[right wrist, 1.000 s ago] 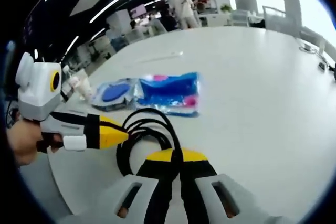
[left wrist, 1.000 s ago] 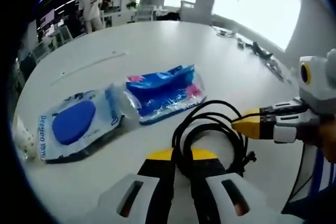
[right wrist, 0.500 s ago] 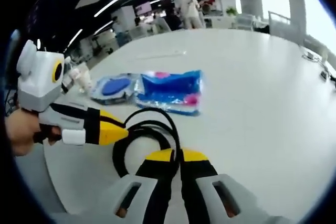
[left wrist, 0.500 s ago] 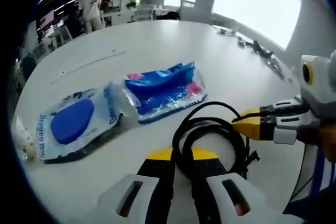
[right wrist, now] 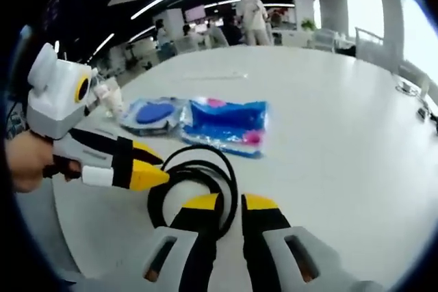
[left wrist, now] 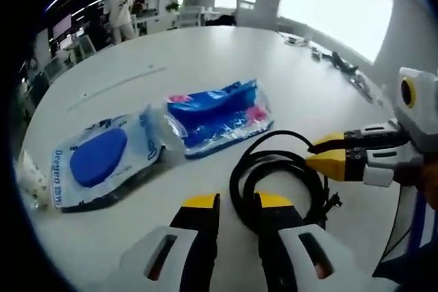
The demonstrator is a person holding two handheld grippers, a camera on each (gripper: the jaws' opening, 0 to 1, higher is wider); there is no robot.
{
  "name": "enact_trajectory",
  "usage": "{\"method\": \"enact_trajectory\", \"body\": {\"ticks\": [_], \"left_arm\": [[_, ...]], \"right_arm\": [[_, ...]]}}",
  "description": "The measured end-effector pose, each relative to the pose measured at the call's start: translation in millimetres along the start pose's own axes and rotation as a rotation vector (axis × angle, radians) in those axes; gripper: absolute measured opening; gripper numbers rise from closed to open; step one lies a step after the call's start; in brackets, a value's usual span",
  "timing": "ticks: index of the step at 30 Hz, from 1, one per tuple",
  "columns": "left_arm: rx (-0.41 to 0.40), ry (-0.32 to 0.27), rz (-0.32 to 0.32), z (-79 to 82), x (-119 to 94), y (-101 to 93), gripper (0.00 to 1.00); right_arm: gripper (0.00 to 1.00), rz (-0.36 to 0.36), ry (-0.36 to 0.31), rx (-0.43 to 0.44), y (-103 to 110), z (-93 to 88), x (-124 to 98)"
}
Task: Arrange the tabletop items into an orderly group along one side of the table until the central work area is clear of visible clutter.
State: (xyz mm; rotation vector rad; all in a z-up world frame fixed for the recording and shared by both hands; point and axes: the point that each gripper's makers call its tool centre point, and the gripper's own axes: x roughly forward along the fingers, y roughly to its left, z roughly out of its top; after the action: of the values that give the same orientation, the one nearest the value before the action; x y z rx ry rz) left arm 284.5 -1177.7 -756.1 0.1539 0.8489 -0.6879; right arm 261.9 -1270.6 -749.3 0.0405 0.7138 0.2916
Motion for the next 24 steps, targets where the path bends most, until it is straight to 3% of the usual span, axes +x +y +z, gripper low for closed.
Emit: {"method": "enact_trajectory", "body": {"ticks": [5, 10, 19, 24], "left_arm": [[0.021, 0.004, 0.018, -1.2, -3.5, 0.7, 0.39], [0.012, 0.001, 0.029, -3.7, -8.4, 3.2, 0.65], [-0.021, -0.020, 0.053, -3.8, -19.7, 12.7, 0.84], [-0.021, -0.032, 0.055, -2.7, -30.0, 18.5, 0.85]], "right_arm": [[0.29, -0.009, -0.026, -0.001, -2.3, 3.9, -2.6], [0.46, -0.018, -0.056, 0.009, -4.6, 8.9, -6.3], [0.71, -0.024, -0.073, 0.008, 3.6, 10.7, -9.6], [0.73, -0.019, -0.083, -0.003, 10.5, 15.9, -12.8]]}}
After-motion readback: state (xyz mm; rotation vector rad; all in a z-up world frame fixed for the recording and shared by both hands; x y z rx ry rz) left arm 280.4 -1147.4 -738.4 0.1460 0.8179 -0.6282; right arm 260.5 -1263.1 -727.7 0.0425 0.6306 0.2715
